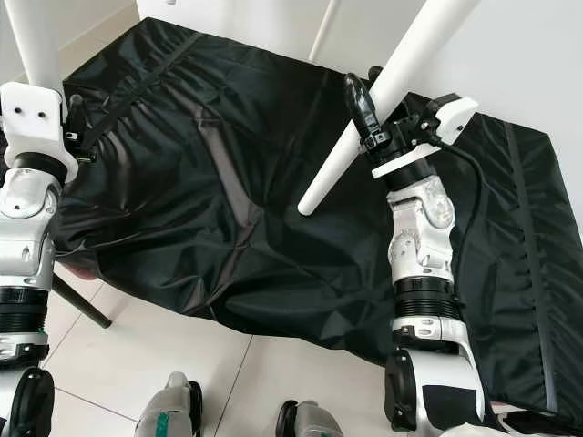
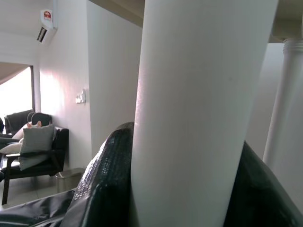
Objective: Building children table
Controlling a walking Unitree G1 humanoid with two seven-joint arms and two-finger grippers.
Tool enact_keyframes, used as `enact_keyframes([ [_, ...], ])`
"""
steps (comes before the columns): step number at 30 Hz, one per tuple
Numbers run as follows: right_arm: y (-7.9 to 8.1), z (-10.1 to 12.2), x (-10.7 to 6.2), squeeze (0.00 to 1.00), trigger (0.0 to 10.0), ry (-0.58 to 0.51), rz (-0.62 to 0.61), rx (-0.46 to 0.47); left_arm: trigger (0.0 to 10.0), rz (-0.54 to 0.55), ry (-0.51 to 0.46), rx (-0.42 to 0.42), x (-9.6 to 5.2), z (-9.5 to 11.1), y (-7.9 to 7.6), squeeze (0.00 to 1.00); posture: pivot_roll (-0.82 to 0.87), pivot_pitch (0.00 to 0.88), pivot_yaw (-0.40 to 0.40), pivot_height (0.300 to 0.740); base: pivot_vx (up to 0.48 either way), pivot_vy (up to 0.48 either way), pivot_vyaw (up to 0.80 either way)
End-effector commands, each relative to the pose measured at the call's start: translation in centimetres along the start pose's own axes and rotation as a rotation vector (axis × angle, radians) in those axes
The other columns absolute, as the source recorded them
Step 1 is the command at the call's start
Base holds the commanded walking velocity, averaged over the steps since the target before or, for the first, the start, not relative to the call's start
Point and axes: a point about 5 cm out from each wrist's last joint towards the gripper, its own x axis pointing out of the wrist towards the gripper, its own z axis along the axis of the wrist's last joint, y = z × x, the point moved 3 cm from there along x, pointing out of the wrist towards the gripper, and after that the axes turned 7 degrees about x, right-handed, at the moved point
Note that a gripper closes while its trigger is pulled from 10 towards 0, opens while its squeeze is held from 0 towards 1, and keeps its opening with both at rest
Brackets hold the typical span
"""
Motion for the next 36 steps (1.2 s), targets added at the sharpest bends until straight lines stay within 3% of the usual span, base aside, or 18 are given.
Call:
enact_keyframes([
  [1, 4.4, 4.0, 2.7, 0.00, 0.0, -0.098, 0.298, -0.245, 10.0, -0.019, -0.302, 0.049, 0.1, 7.5, 0.0, 0.00, 0.02, 0.000, -0.063, 0.740, 0.000, 0.000, 0.00],
  [5, 4.8, 4.7, 2.6, 0.00, 0.0, -0.112, 0.312, -0.243, 10.0, -0.035, -0.399, 0.019, -0.8, 10.3, 0.6, 0.00, 0.03, 0.000, -0.062, 0.740, 0.000, 0.000, 0.00],
  [9, 5.0, 4.9, 2.3, 0.00, 0.0, -0.102, 0.314, -0.238, 10.0, -0.079, -0.424, 0.017, -1.7, 10.9, 0.1, 0.00, 0.04, 0.000, -0.064, 0.740, 0.000, 0.000, 0.00],
  [11, 5.0, 4.9, 2.1, 0.00, 0.0, -0.090, 0.315, -0.238, 10.0, -0.105, -0.424, 0.005, -2.2, 10.7, -0.3, 0.00, 0.03, 0.000, -0.062, 0.740, 0.000, 0.000, 0.00],
  [14, 5.2, 5.2, 1.2, 0.00, 0.0, -0.042, 0.308, -0.242, 10.0, -0.207, -0.362, 0.017, -3.8, 8.6, -2.1, 0.00, 0.02, 0.000, -0.065, 0.740, 0.000, 0.000, 0.00],
  [17, 5.3, 5.2, 0.9, 0.00, 0.0, -0.014, 0.313, -0.242, 10.0, -0.232, -0.324, 0.027, -4.2, 7.6, -2.7, 0.00, 0.01, 0.000, -0.066, 0.740, 0.000, 0.000, 0.00],
  [20, 5.3, 5.2, 0.6, 0.00, 0.0, 0.026, 0.321, -0.239, 10.0, -0.264, -0.308, 0.013, -4.4, 7.5, -3.5, 0.00, 0.01, 0.000, -0.070, 0.740, 0.000, 0.000, 0.00],
  [30, 5.4, 5.2, 0.1, 0.00, 0.0, 0.076, 0.330, -0.210, 10.0, -0.288, -0.282, -0.024, -4.6, 7.7, -4.1, 0.00, -0.01, 0.000, -0.067, 0.740, 0.000, 0.000, 0.00],
  [32, 5.6, 4.9, -0.4, 0.00, 0.0, 0.119, 0.349, -0.189, 10.0, -0.340, -0.242, -0.061, -5.6, 7.0, -5.3, 0.00, -0.01, 0.000, -0.071, 0.740, 0.000, 0.000, 0.00],
  [36, 5.8, 4.6, -0.7, 0.00, 0.0, 0.148, 0.360, -0.168, 10.0, -0.372, -0.214, -0.089, -6.4, 6.4, -6.0, 0.00, -0.01, 0.000, -0.078, 0.740, 0.000, 0.000, 0.00],
])
